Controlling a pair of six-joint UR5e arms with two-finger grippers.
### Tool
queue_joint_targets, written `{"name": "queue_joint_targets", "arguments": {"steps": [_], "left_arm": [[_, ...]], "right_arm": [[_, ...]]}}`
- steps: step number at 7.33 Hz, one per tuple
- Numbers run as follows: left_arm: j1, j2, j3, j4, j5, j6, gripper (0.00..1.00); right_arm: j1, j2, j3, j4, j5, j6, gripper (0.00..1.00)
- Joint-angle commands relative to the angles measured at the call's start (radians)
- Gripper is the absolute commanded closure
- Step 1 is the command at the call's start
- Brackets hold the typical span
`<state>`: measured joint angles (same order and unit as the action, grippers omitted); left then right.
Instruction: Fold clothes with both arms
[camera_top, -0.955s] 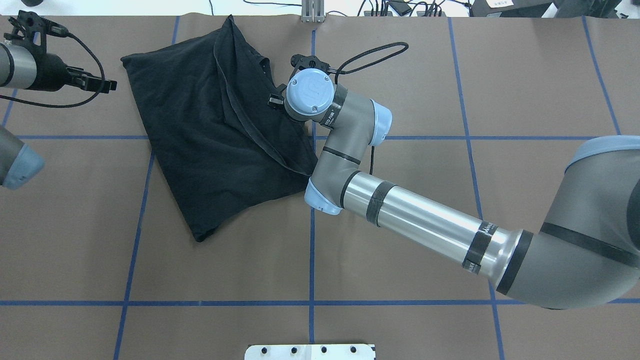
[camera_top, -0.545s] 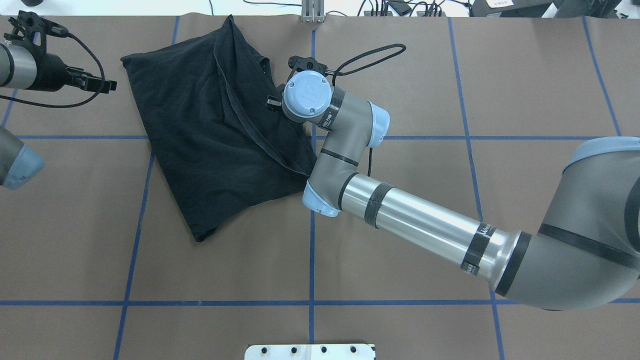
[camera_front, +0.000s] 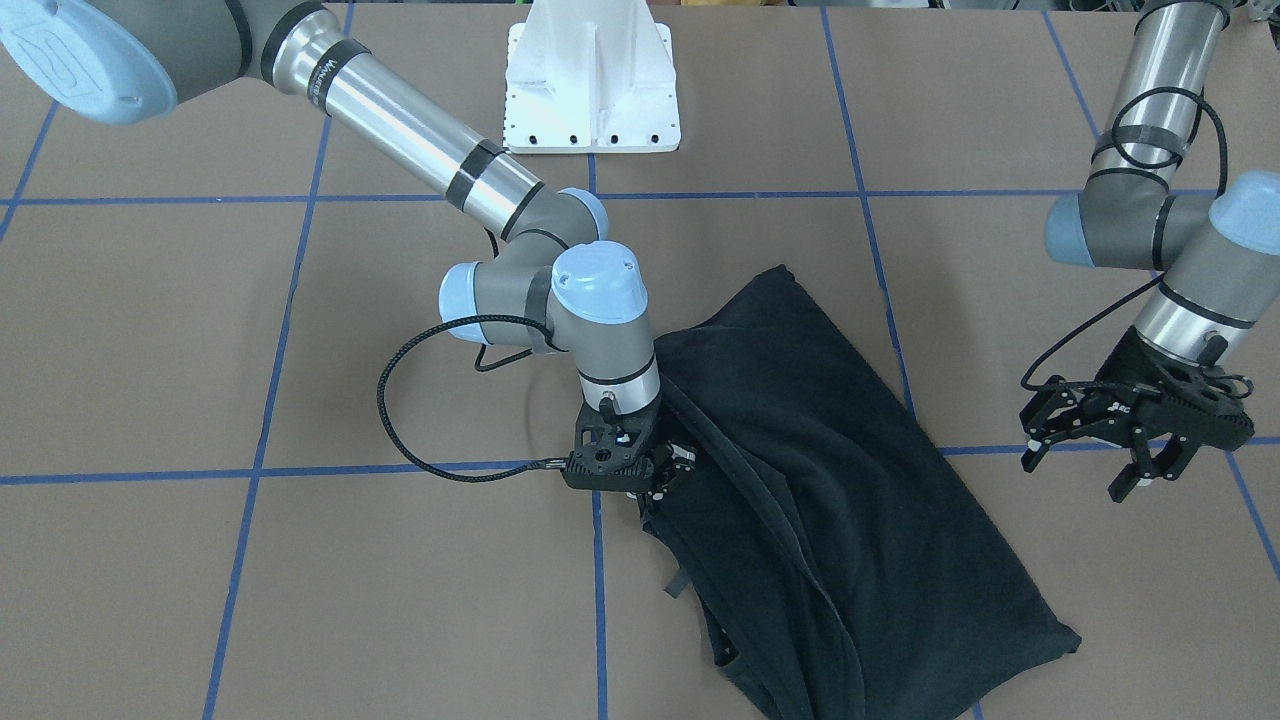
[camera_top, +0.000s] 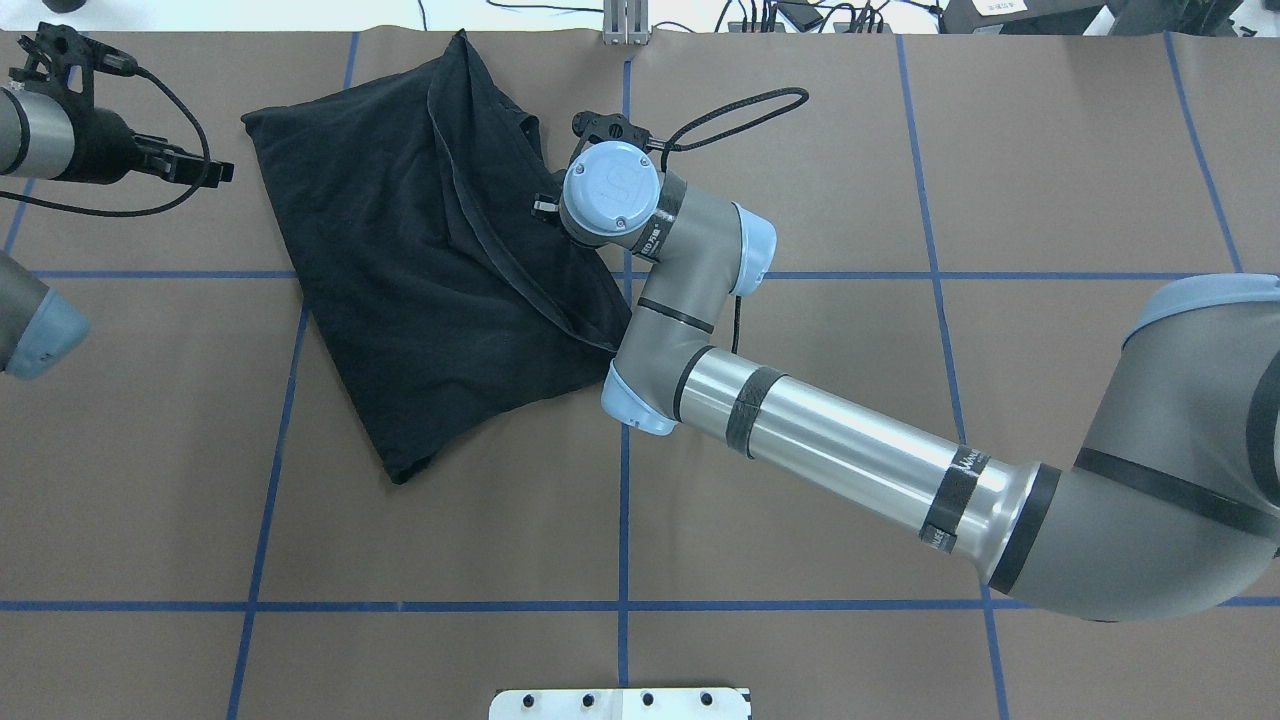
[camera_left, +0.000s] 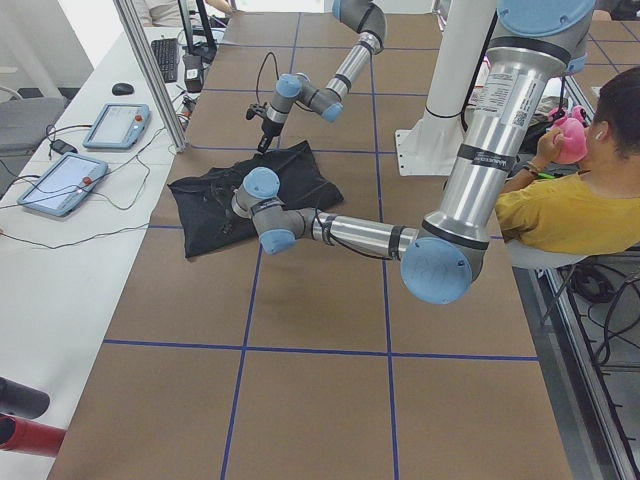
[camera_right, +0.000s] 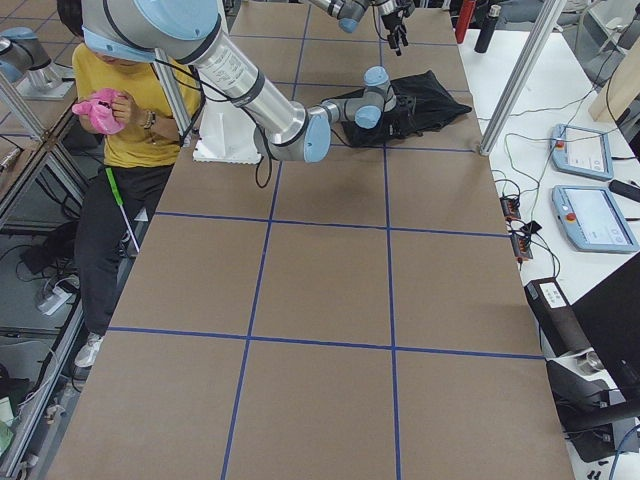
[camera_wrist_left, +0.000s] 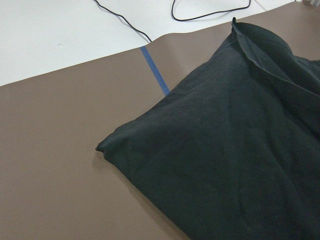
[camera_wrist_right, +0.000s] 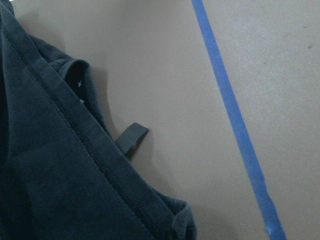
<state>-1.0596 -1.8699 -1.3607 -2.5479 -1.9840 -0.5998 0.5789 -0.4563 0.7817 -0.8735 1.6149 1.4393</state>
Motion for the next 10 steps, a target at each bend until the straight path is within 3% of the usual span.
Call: {"name": "queue_joint_targets", "arguments": {"steps": [1,3,7,10], "left_arm": [[0.001,0.0,0.0,0.0,0.001,0.0,0.0],[0.003,0.0,0.0,0.0,0.001,-0.002,0.0],[0.003,-0.002,-0.004,-0.002,0.002,-0.026,0.0],[0.003,-0.002,-0.009,-0.002,0.001,-0.035,0.0]], "right_arm": [[-0.004,-0.002,0.045,-0.008,0.02,0.0,1.0],[-0.002,-0.074,0.152,-0.016,0.04,0.001,1.0],[-0.048,-0.475,0.676,-0.128,0.013,0.001,1.0],[-0.134,-0.626,0.844,-0.136,-0.067,0.007,1.0]]}}
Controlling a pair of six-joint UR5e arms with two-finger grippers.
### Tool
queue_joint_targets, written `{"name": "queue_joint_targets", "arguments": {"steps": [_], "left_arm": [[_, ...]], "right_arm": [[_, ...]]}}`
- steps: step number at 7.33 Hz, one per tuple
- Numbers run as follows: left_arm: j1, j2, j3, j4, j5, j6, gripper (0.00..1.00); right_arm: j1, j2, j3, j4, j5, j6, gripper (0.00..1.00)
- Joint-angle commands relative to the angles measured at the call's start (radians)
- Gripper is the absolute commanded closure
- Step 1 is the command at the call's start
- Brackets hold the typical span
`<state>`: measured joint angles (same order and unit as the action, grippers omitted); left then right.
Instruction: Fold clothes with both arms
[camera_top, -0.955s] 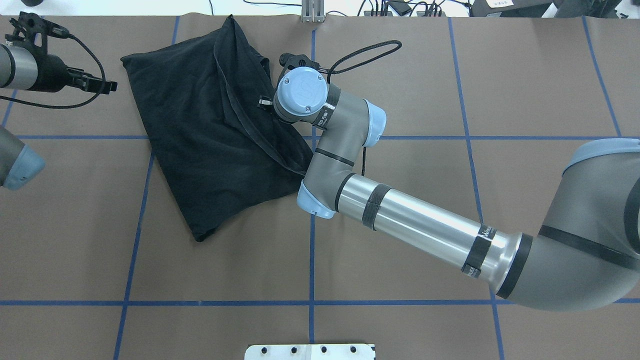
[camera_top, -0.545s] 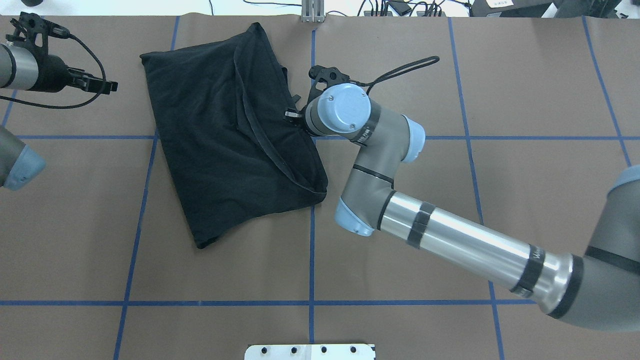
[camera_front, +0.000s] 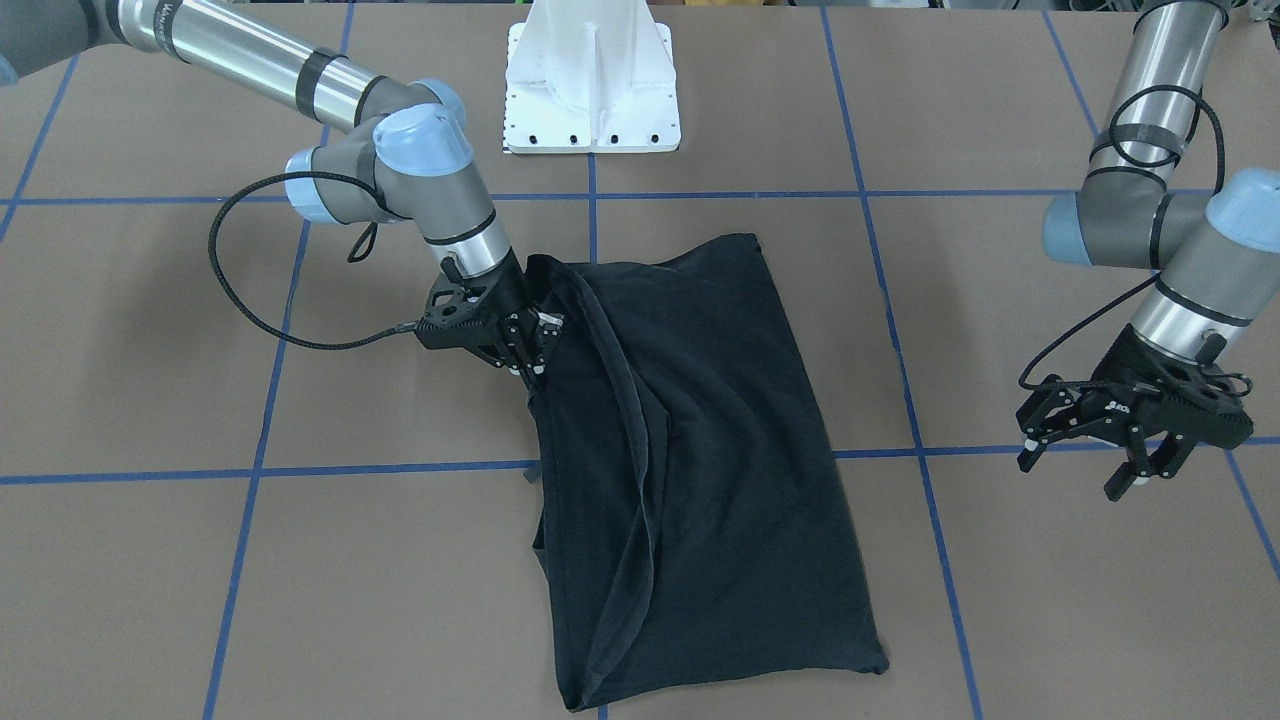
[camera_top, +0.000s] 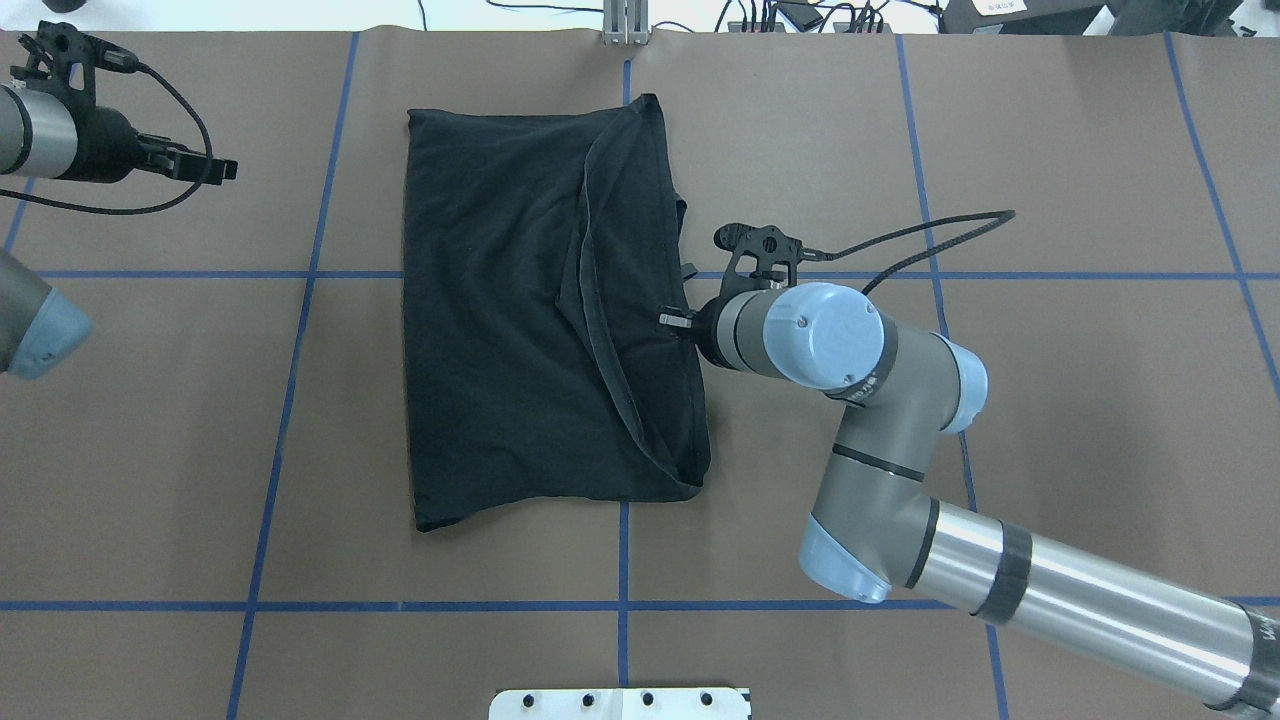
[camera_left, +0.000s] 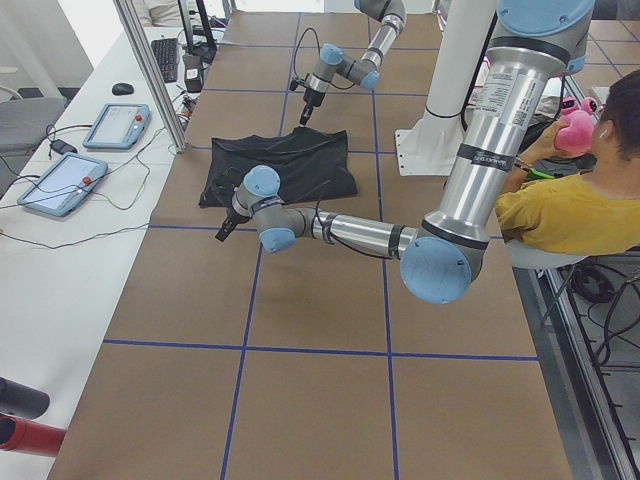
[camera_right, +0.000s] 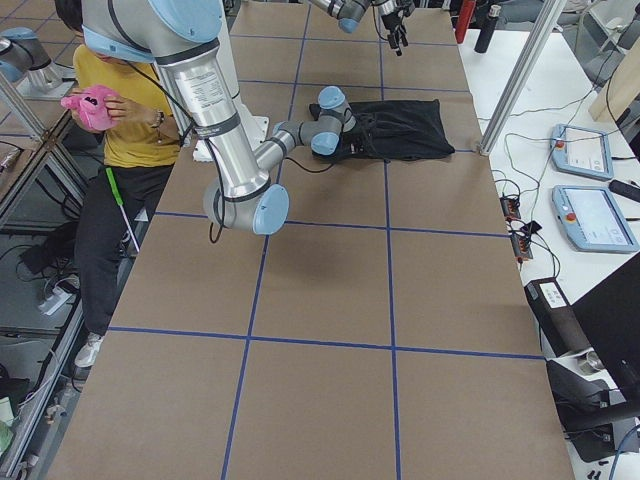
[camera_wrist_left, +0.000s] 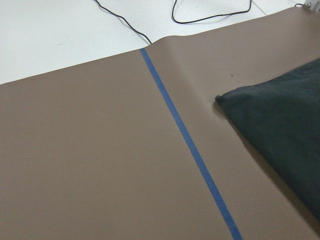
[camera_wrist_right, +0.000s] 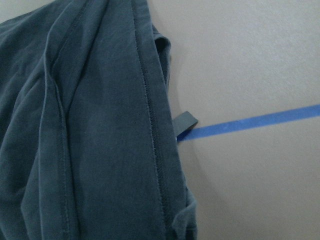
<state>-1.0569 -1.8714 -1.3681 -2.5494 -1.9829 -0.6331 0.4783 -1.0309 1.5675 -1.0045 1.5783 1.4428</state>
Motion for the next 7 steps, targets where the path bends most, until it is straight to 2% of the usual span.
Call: {"name": "queue_joint_targets", "arguments": {"steps": [1,3,4,5,6,7], "left_arm": [[0.0,0.0,0.0,0.0,-0.001,-0.002,0.0],[0.002,-0.002,0.001,0.001,-0.004,-0.002,0.0],[0.002,-0.002,0.003,0.001,-0.004,-0.002,0.0],[0.002,-0.003,0.003,0.001,-0.005,-0.004,0.0],[0.002,-0.003,0.006,0.001,-0.004,-0.004,0.0],[0.003,-0.006,0.009,0.001,-0.004,-0.002,0.0]], "right_arm": [[-0.043,-0.058,0.06,-0.005,-0.04,0.005,1.0],[-0.044,-0.061,0.06,-0.005,-0.035,0.004,1.0],[-0.041,-0.054,0.057,-0.011,-0.028,-0.004,0.06],[-0.002,-0.022,0.074,-0.101,0.014,-0.01,0.0],[0.046,0.056,0.112,-0.273,0.097,-0.01,0.0],[0.022,0.124,0.147,-0.427,0.095,-0.01,0.0]]}}
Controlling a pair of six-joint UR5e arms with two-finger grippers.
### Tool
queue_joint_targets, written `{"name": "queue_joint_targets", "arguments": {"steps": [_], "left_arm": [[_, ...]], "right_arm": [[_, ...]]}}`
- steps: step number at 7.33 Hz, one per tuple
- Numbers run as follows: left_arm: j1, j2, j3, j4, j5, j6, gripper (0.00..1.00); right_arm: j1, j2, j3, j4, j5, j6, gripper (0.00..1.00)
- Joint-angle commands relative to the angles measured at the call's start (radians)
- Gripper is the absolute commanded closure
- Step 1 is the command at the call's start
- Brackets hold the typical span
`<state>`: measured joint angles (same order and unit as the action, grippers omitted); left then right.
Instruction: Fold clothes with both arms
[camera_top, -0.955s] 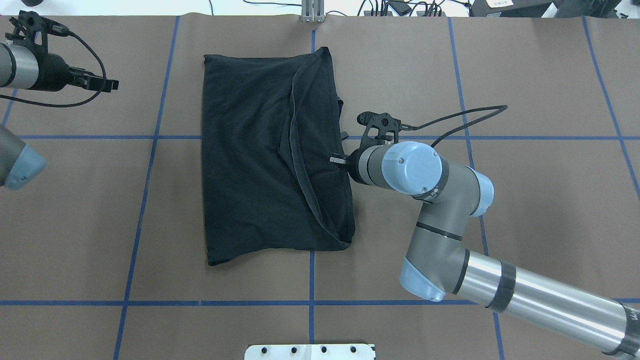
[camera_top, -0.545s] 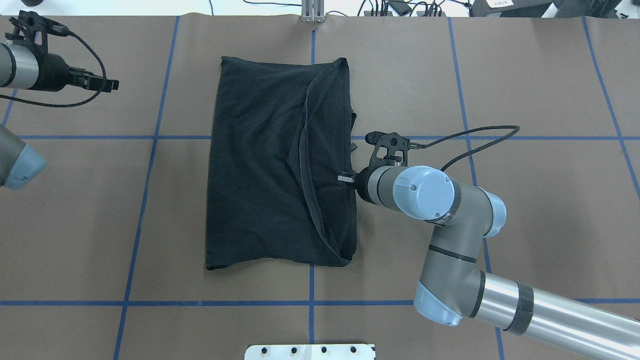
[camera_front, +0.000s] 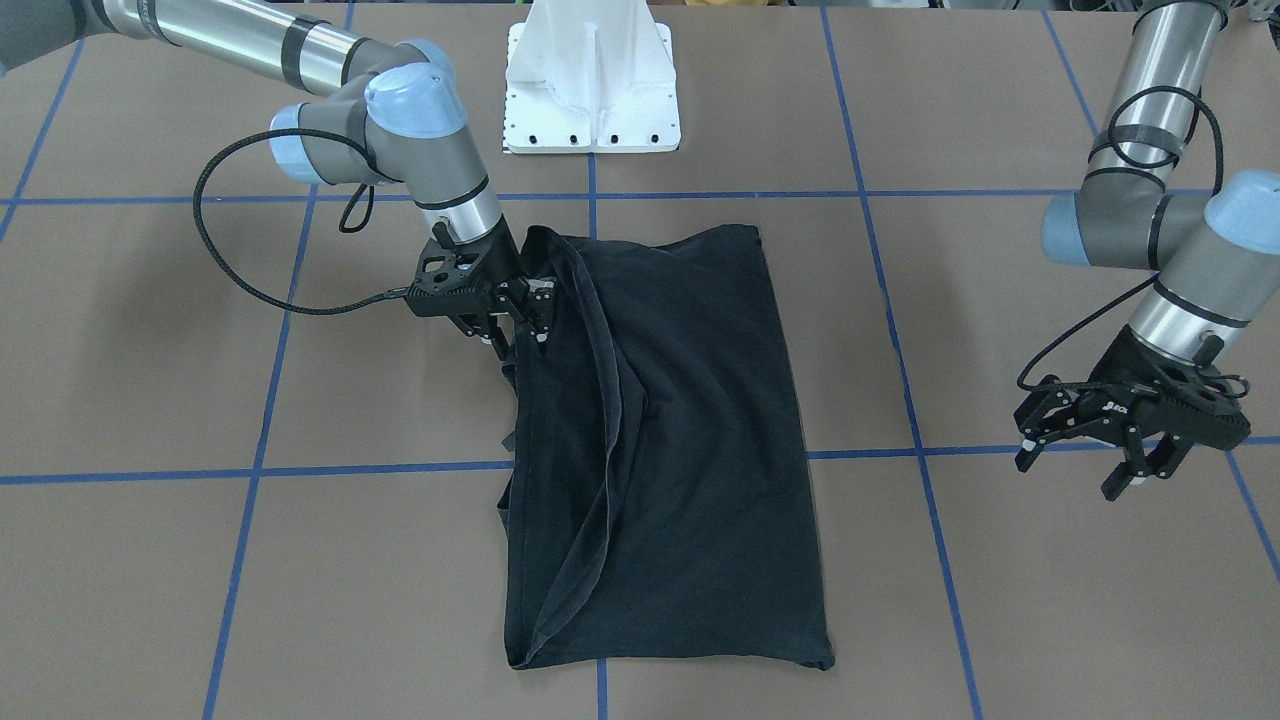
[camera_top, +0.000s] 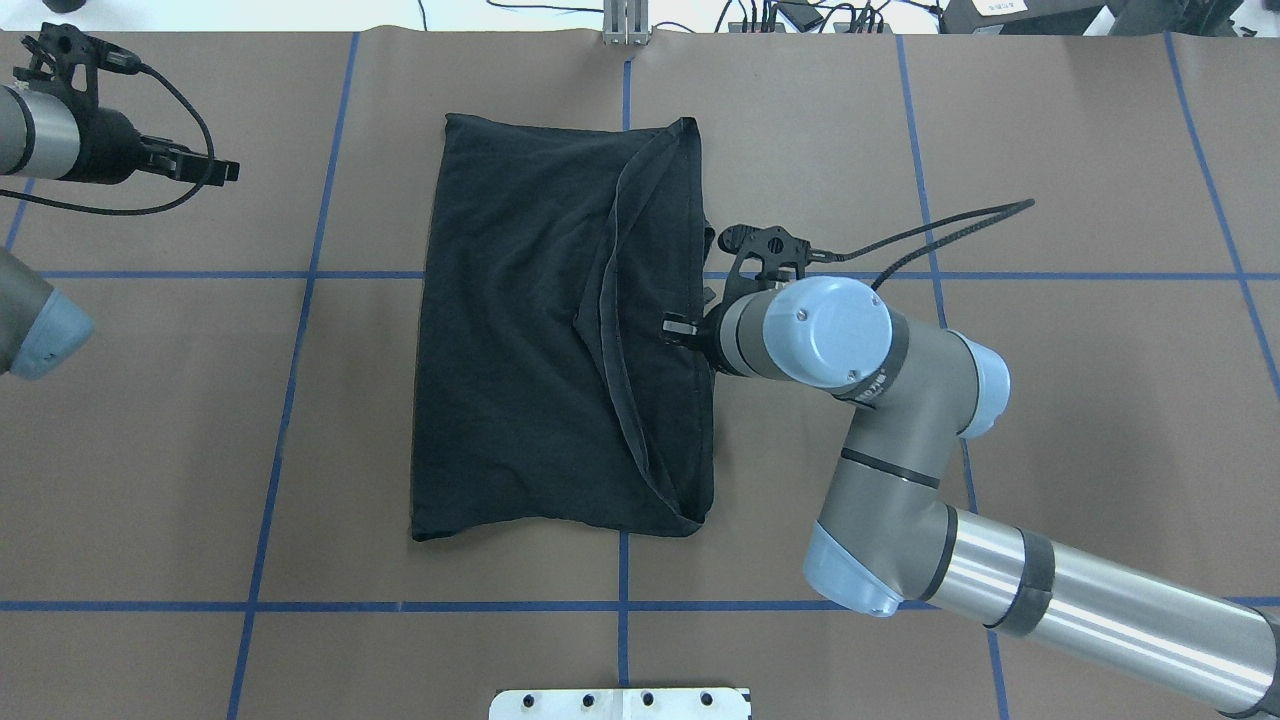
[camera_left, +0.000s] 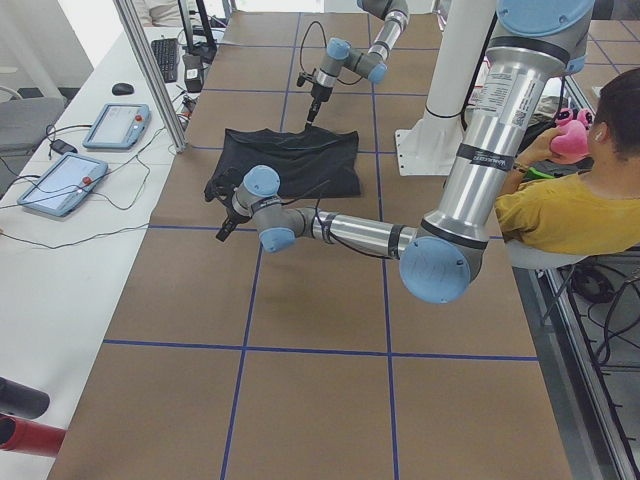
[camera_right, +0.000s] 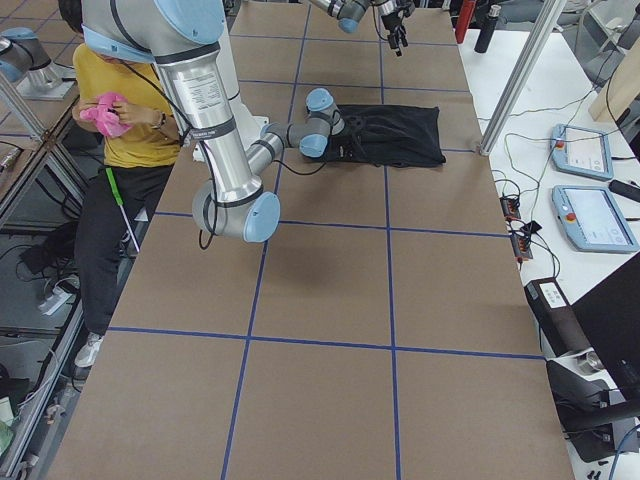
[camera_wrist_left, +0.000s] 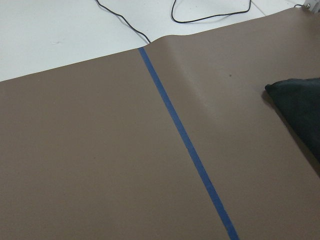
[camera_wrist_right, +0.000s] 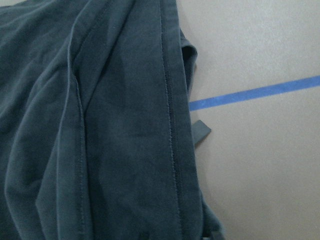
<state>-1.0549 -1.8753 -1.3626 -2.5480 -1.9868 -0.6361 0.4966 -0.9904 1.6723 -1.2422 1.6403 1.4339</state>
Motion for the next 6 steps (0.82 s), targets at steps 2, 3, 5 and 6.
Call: {"name": "queue_joint_targets", "arguments": {"steps": [2,3,5,6], "left_arm": [[0.001,-0.005,0.007,0.002,0.002,0.001,0.0],[0.001,-0.007,0.005,0.002,0.002,-0.001,0.0],[0.001,-0.007,0.005,0.0,0.002,-0.001,0.0],[0.001,-0.007,0.005,0.0,0.002,-0.002,0.0]], "right_arm": [[-0.093,0.125,0.044,-0.29,-0.038,-0.003,0.0],[-0.127,0.124,0.044,-0.318,-0.06,-0.013,0.0],[-0.162,0.121,0.044,-0.377,-0.066,-0.149,0.06],[-0.185,0.122,0.044,-0.385,-0.085,-0.188,0.09]]}}
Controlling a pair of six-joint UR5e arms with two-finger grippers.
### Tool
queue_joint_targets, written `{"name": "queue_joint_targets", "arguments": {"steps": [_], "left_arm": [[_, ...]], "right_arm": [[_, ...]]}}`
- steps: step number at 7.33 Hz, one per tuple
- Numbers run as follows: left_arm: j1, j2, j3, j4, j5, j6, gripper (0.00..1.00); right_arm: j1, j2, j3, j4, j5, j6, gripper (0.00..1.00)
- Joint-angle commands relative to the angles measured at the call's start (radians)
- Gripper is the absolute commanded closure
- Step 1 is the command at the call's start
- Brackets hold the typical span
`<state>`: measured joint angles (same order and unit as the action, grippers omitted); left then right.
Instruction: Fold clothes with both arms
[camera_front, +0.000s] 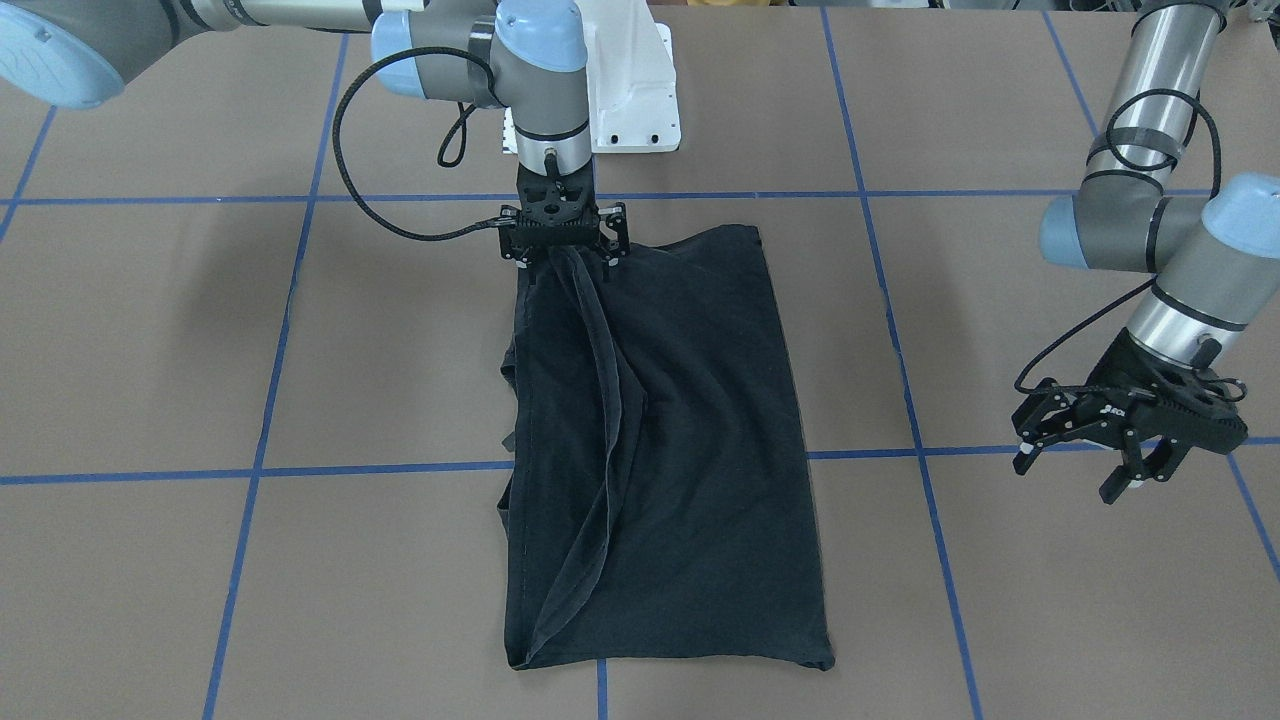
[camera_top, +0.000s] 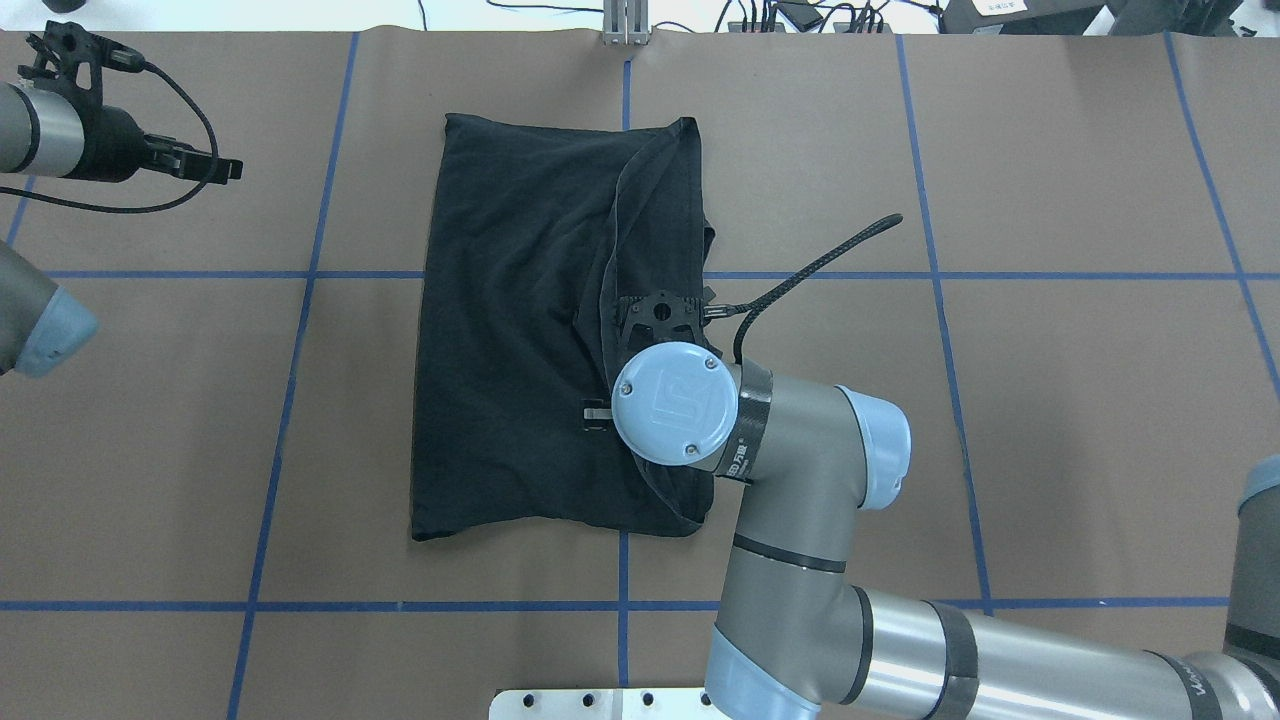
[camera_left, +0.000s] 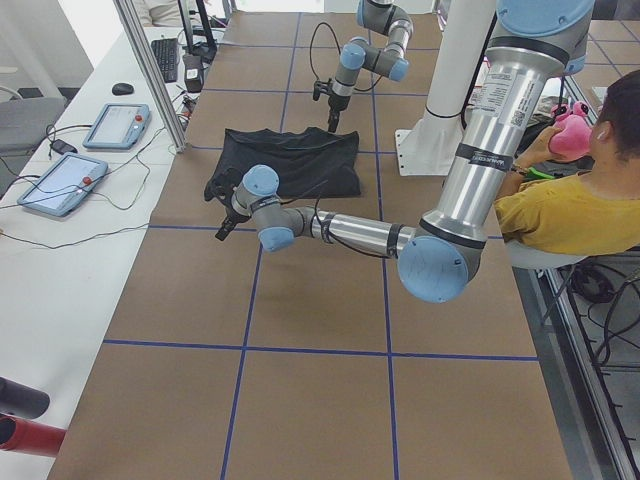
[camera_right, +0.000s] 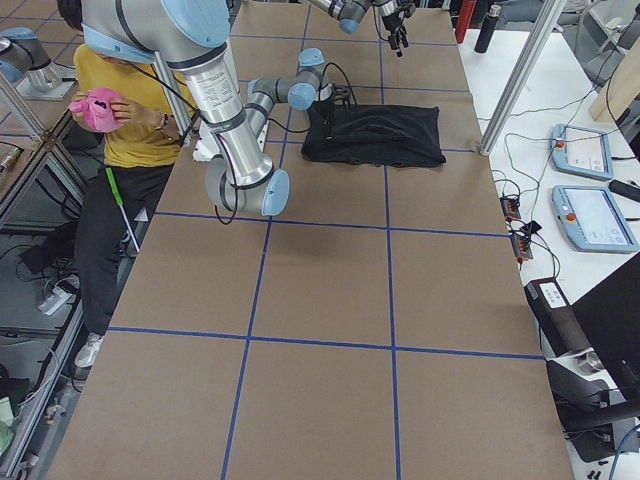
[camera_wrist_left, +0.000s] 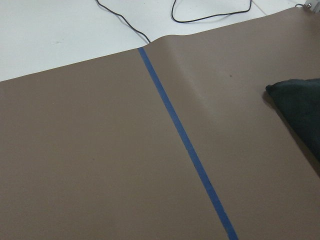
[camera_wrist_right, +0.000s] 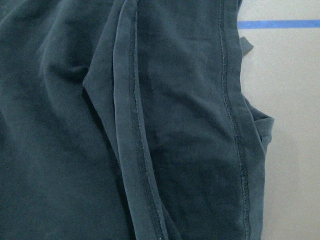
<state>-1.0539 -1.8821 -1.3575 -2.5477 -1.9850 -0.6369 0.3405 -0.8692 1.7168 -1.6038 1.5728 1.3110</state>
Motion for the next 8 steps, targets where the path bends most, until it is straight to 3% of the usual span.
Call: {"name": "queue_joint_targets", "arguments": {"steps": [1,4,5,8], "left_arm": [[0.0,0.0,0.0,0.0,0.0,-0.001,0.0],[0.0,0.0,0.001,0.0,0.0,-0.001,0.0],[0.0,0.0,0.0,0.0,0.0,-0.001,0.0],[0.0,0.001,0.001,0.0,0.0,-0.001,0.0]], "right_arm": [[-0.044,0.001,0.0,-0.024,-0.019,-0.093,0.18],[-0.054,-0.001,0.001,-0.04,-0.019,-0.199,0.56],[-0.057,0.001,0.001,-0.051,-0.02,-0.202,0.65],[-0.078,0.001,0.001,-0.051,-0.033,-0.2,0.65]]}}
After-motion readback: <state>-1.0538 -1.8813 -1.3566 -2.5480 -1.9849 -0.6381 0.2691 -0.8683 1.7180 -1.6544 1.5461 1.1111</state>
